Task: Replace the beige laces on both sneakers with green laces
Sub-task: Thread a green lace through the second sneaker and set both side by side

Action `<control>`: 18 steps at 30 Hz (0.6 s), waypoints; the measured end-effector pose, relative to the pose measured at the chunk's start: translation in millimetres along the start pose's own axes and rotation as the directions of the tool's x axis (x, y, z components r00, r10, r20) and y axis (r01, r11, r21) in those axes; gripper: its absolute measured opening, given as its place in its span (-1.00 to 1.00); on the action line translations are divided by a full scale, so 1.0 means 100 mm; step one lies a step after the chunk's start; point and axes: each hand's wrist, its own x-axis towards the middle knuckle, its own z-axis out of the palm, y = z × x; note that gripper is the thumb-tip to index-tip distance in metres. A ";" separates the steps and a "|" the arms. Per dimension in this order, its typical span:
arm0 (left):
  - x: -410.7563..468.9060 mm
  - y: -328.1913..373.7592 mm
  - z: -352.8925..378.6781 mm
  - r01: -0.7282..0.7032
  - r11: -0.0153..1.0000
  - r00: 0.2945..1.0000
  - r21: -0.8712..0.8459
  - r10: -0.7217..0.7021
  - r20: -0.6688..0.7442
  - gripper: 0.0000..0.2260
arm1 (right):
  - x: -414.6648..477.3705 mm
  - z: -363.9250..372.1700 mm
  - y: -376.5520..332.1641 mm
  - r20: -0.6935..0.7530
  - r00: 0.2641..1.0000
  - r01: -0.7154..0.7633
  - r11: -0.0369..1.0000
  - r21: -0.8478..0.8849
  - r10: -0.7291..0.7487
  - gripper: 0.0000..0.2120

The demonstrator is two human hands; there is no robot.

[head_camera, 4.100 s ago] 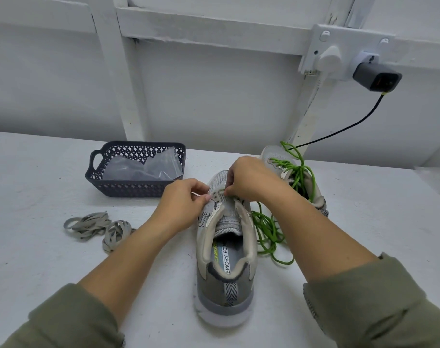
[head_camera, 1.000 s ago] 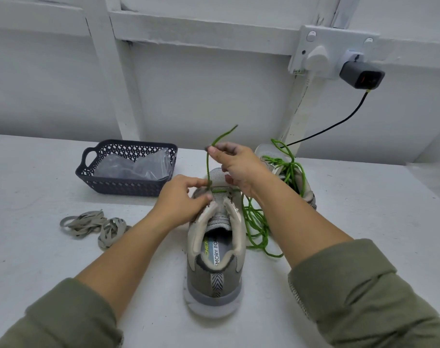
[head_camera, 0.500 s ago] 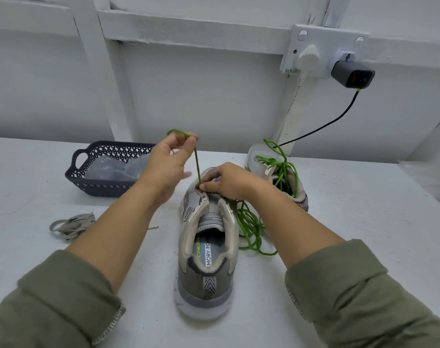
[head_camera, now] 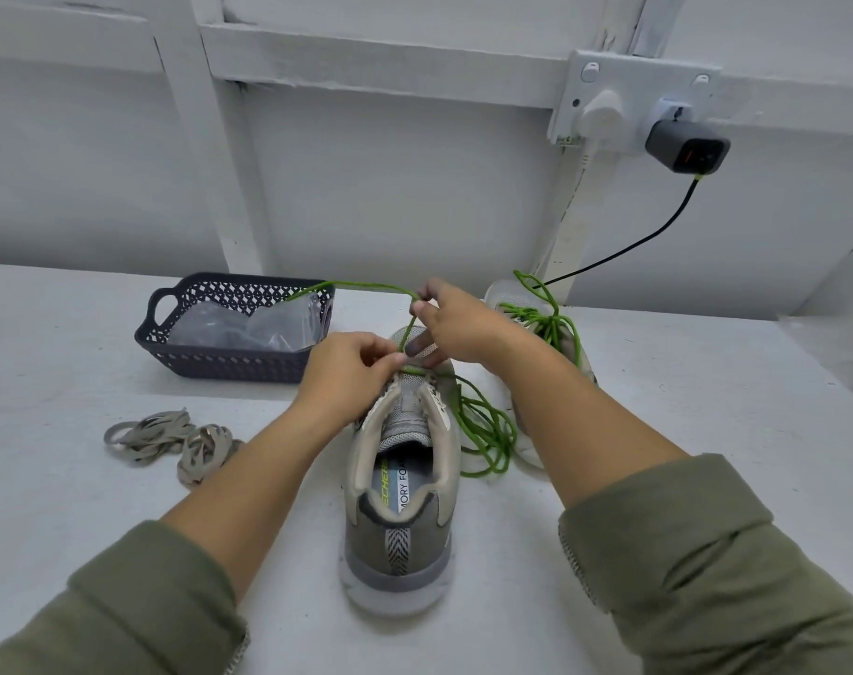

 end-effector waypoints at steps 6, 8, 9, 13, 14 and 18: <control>0.18 0.18 -0.16 0.021 0.850 0.989 -0.526 -0.093 -0.111 -0.84 | -0.10 -0.11 0.11 0.039 0.997 -0.066 0.990 -0.128 0.072 -0.77; 0.29 0.27 -0.31 -0.147 0.872 0.957 -0.467 0.006 -0.291 -0.82 | -0.14 -0.13 0.08 0.082 0.995 -0.035 0.951 -0.307 0.064 -0.75; 0.33 0.30 -0.39 -0.208 0.878 0.918 -0.431 0.023 -0.396 -0.83 | -0.17 -0.14 0.05 0.097 0.993 -0.016 0.918 -0.396 0.060 -0.74; 0.35 0.21 -0.54 -0.131 0.970 0.855 -0.204 0.006 -0.519 -0.91 | -0.19 -0.15 0.04 0.117 0.992 0.018 0.884 -0.467 0.042 -0.73; 0.33 0.14 -0.52 -0.039 0.998 0.895 -0.058 0.009 -0.446 -0.85 | -0.17 -0.14 0.07 0.118 0.992 0.023 0.894 -0.447 0.033 -0.74; 0.12 0.02 -0.34 0.061 0.882 0.954 0.467 0.086 -0.287 -0.58 | -0.17 -0.18 0.18 0.084 0.996 0.058 0.928 -0.368 -0.028 -0.76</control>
